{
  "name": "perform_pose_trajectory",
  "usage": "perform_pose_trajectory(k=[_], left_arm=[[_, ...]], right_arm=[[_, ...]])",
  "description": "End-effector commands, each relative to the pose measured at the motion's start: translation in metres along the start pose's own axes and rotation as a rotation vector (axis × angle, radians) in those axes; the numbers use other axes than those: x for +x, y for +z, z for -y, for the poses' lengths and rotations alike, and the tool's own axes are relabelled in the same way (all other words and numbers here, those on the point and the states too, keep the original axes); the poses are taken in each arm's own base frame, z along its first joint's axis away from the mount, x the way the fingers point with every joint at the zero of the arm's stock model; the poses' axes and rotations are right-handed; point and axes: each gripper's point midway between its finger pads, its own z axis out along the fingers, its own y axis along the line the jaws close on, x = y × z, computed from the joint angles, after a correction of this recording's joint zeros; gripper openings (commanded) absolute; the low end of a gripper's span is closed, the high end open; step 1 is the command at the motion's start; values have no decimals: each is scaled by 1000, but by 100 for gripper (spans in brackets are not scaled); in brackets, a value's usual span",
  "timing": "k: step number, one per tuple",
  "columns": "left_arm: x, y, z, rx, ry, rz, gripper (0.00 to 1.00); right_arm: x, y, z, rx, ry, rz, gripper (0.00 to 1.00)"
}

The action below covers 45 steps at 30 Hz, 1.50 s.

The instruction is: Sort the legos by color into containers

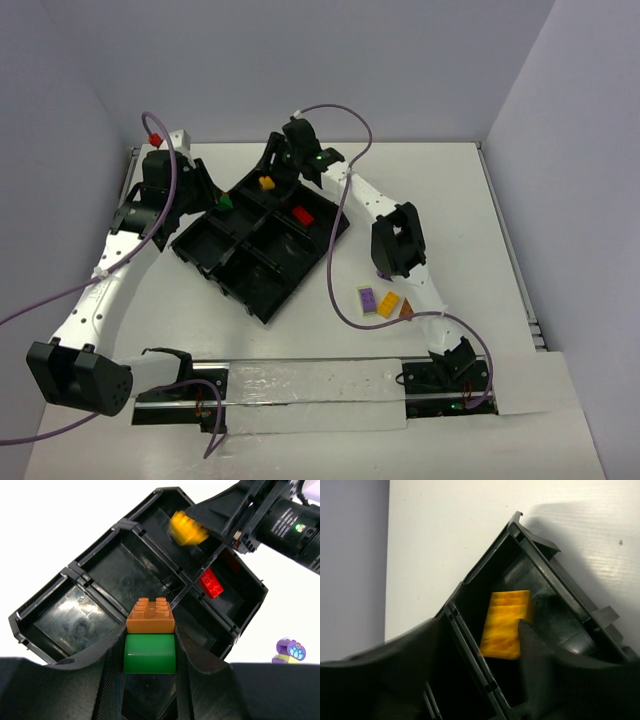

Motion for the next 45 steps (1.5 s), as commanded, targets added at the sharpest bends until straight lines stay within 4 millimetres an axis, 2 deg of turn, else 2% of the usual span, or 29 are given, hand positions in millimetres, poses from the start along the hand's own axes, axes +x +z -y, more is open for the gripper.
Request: perform_pose_trajectory(k=[1, 4, 6, 9, 11, 13, 16, 19, 22, 26, 29, 33, 35, 37, 40, 45], left_arm=[[-28, -5, 12, 36, 28, 50, 0], [-35, -10, 15, 55, 42, 57, 0], [-36, -11, 17, 80, 80, 54, 0], [-31, -13, 24, 147, 109, 25, 0], [-28, -13, 31, 202, 123, 12, 0], [-18, -18, 55, 361, 151, -29, 0], [-10, -22, 76, 512, 181, -45, 0], [-2, -29, 98, 678, 205, -73, 0], [8, -41, 112, 812, 250, -140, 0], [19, -69, 133, 1071, 311, -207, 0], [20, -74, 139, 1170, 305, -217, 0], [22, -76, 143, 1233, 292, -235, 0], [23, -73, 142, 1239, 287, -251, 0], [23, -63, 141, 1239, 300, -265, 0], [33, -58, 138, 1265, 299, -329, 0], [27, -46, 139, 1213, 264, -313, 0]], right_arm=[[-33, -21, -41, -87, -49, 94, 76], [-44, -36, -56, -116, -69, 111, 77], [-50, -53, -66, -137, -80, 107, 77], [-61, -97, -83, -171, -116, 105, 76], [-61, -125, -89, -205, -153, 94, 71], [-62, -156, -96, -272, -225, 85, 73], [-58, -188, -108, -344, -311, 55, 75], [-42, -222, -111, -429, -368, -25, 74], [-36, -237, -106, -453, -364, -74, 70], [-17, -272, -111, -579, -427, -127, 67], [-2, -298, -117, -691, -484, -156, 66], [9, -317, -117, -755, -531, -177, 68], [19, -319, -108, -748, -514, -205, 78], [29, -322, -102, -760, -488, -233, 82], [38, -323, -99, -786, -454, -238, 82], [49, -311, -80, -715, -394, -263, 79]])
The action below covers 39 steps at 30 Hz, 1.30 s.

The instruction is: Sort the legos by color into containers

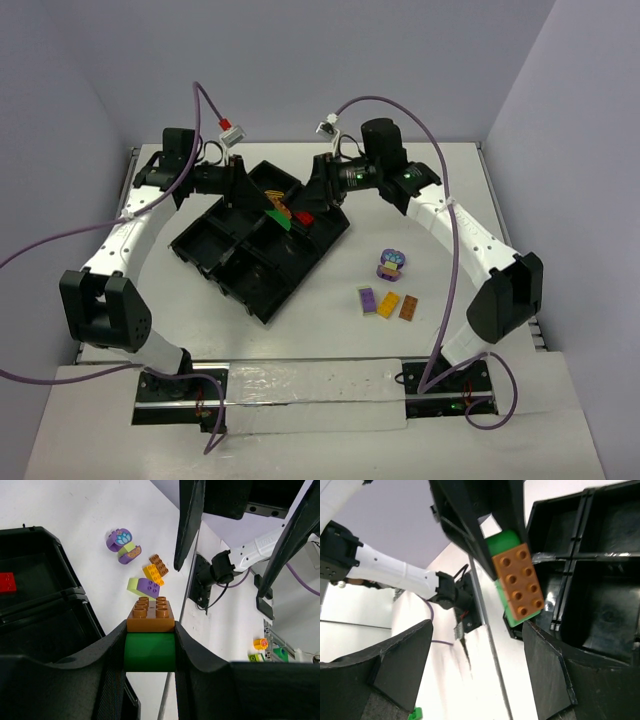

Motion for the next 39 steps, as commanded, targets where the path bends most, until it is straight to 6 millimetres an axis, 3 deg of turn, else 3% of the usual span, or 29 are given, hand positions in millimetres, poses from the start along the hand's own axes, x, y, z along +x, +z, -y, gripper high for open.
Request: perform_pose_trajectory(k=[1, 3, 5, 7, 9, 10, 16, 23, 31, 39], left_arm=[[-19, -5, 6, -13, 53, 41, 0], [-25, -7, 3, -57, 38, 61, 0], [-38, -11, -2, -131, 36, 122, 0], [-51, -18, -9, -210, -74, 227, 0], [-44, -19, -16, -225, -165, 293, 0], [-60, -26, -8, -224, -179, 374, 0], [-60, -24, 0, -143, -307, 437, 0], [-68, -29, 6, -151, -307, 478, 0], [-65, -28, 5, -160, -307, 455, 0], [-66, -28, 10, -132, -305, 461, 0]], right_arm=[[1, -5, 2, 20, -10, 53, 80], [5, -5, 6, 36, 12, 83, 81], [-8, -11, -6, 14, -23, 186, 82], [-7, -15, -13, -25, 22, 245, 82], [-11, -17, -18, -46, 23, 283, 82], [-13, -18, -20, -60, 34, 305, 81], [-27, -10, -17, -128, 117, 362, 79], [-27, 2, 1, -158, 231, 384, 81], [-25, 8, 18, -106, 230, 386, 85], [-28, 20, 30, -123, 241, 371, 82]])
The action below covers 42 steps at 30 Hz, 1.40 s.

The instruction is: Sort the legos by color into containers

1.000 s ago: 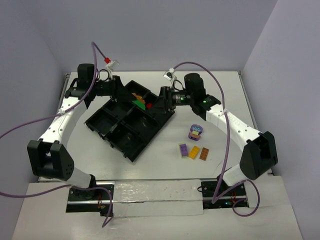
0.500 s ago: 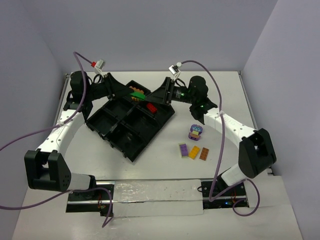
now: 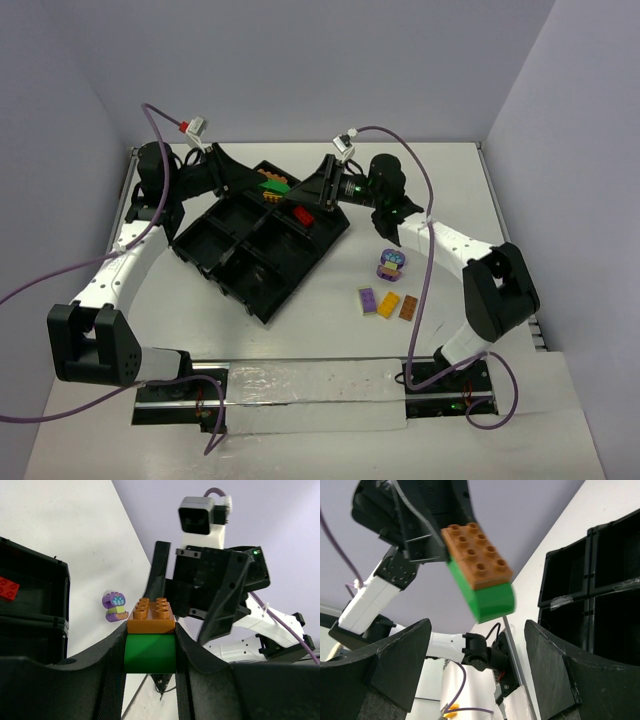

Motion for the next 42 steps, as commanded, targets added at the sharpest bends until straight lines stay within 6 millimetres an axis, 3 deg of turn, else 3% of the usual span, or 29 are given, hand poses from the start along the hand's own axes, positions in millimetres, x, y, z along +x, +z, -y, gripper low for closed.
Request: perform_pose_trajectory(k=[1, 14, 18, 24, 27, 30, 31, 32, 37, 42], left_arm=[[-9, -6, 25, 64, 57, 28, 0], [-10, -7, 27, 63, 70, 25, 0], [-10, -6, 28, 71, 68, 22, 0], [-11, -7, 30, 76, 78, 26, 0], [-11, -6, 30, 74, 77, 23, 0], [-11, -7, 30, 73, 77, 28, 0], [-12, -7, 30, 73, 77, 29, 0], [-13, -7, 31, 72, 77, 35, 0], [-20, -7, 34, 67, 87, 61, 0], [-27, -4, 37, 69, 82, 68, 0]], right_arm=[[-15, 9, -7, -56, -50, 23, 81], [-21, 20, -24, -184, -47, -12, 66], [-22, 19, -38, -266, -53, -17, 65], [-21, 21, -42, -315, -25, -34, 54], [-22, 21, -43, -320, -22, -29, 43], [-21, 20, -46, -334, -22, -28, 12], [-21, 20, -46, -336, -19, -29, 11], [-20, 20, -44, -333, -10, -32, 0], [-9, 21, -34, -310, 10, -55, 0], [11, 27, -10, -174, 1, -122, 0]])
